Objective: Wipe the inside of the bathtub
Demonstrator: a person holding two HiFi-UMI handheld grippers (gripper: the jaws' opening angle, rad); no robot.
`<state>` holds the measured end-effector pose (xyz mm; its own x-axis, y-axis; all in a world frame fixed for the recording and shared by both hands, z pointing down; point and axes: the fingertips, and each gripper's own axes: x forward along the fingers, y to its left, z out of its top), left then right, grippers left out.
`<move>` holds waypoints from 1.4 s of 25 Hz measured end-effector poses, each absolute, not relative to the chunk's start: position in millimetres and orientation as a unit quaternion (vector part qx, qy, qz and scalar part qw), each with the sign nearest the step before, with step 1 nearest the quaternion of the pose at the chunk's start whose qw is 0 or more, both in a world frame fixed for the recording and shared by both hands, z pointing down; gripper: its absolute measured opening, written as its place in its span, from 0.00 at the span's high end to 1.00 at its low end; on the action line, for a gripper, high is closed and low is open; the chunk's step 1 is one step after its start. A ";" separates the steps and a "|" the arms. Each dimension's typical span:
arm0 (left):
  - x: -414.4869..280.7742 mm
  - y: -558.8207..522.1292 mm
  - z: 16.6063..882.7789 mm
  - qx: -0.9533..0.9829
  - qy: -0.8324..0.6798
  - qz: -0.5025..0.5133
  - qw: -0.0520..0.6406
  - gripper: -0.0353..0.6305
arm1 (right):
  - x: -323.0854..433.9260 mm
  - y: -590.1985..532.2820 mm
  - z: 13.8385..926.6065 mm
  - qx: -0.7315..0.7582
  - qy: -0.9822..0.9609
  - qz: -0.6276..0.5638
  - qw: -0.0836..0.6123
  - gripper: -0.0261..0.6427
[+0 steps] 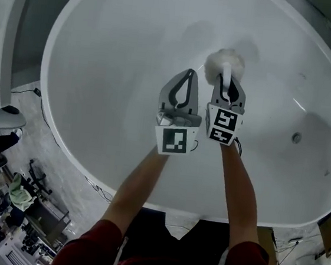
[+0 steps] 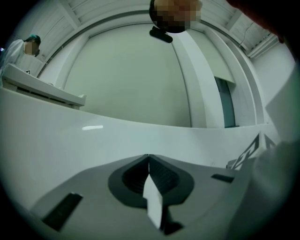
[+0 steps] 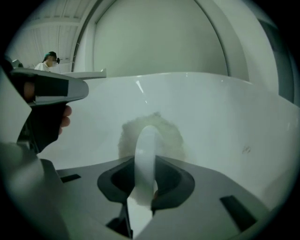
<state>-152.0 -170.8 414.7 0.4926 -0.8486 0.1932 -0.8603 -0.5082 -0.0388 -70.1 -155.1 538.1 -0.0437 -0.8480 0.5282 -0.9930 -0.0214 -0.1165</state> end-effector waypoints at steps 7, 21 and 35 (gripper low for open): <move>-160.2 -158.5 330.8 0.860 -0.501 0.094 0.027 0.92 | -80.9 -139.9 415.5 0.666 -0.704 0.205 0.136 0.82; -176.5 -99.9 157.4 0.850 -0.518 0.087 0.032 0.92 | -78.0 -77.3 168.7 0.676 -0.719 0.134 0.087 0.83; -149.1 -57.6 18.8 0.867 -0.496 0.038 0.007 0.92 | -38.7 -15.7 24.0 0.680 -0.729 0.074 0.045 0.82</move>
<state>-149.1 -57.6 18.8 0.5041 -0.8606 0.0728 -0.8616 -0.5069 -0.0266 -38.7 -15.7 24.0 -0.0726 -0.9835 0.1658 -0.9967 0.0655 -0.0474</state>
